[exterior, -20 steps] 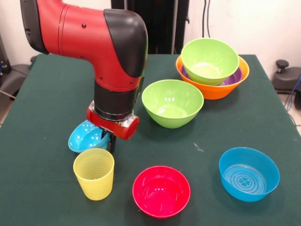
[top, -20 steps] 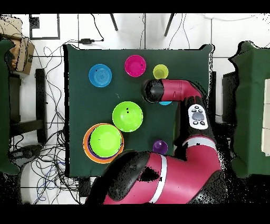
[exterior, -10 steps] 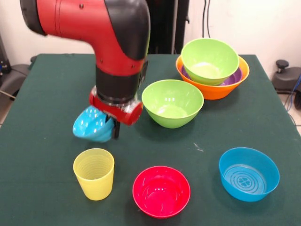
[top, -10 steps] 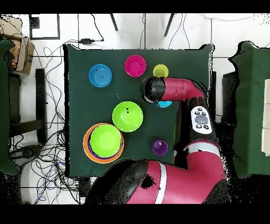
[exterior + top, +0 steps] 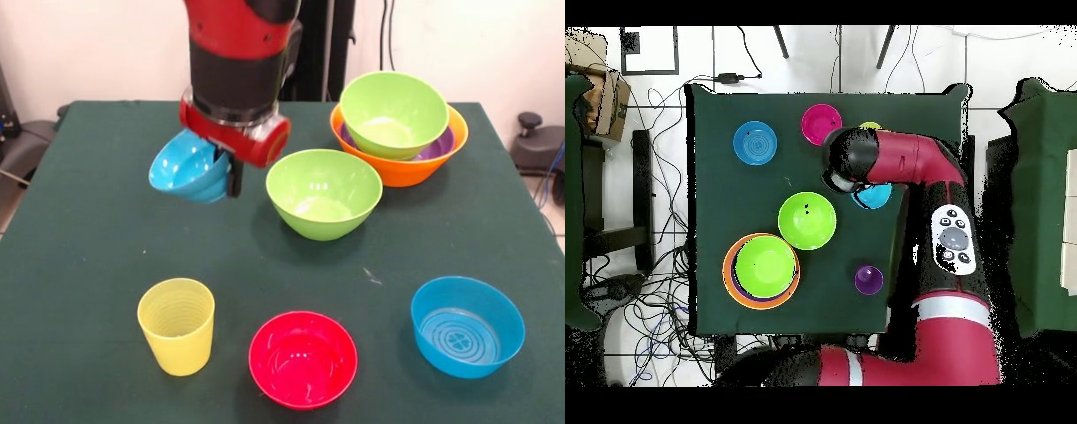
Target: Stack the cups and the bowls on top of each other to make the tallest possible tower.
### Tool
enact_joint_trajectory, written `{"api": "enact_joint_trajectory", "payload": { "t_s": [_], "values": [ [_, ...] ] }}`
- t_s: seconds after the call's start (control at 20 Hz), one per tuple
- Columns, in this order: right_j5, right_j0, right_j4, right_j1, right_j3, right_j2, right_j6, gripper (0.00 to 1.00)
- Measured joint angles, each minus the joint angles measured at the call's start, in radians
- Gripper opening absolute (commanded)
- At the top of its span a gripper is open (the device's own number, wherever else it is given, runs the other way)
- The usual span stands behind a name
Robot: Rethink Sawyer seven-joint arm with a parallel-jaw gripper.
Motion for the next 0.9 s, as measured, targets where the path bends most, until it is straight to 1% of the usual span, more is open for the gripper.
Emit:
{"api": "enact_joint_trajectory", "payload": {
  "t_s": [0.2, 0.4, 0.6, 0.65, 0.9],
  "values": [
    [0.015, 0.029, 0.011, -0.035, 0.004, -0.014, 0.000, 0.00],
    [0.015, 0.078, 0.039, -0.062, 0.010, -0.035, 0.000, 0.00],
    [0.015, 0.137, 0.069, -0.075, 0.026, -0.061, 0.003, 0.00],
    [0.015, 0.142, 0.073, -0.076, 0.028, -0.064, 0.003, 0.00],
    [0.010, 0.210, 0.118, -0.078, 0.068, -0.091, 0.027, 0.00]
  ]
}}
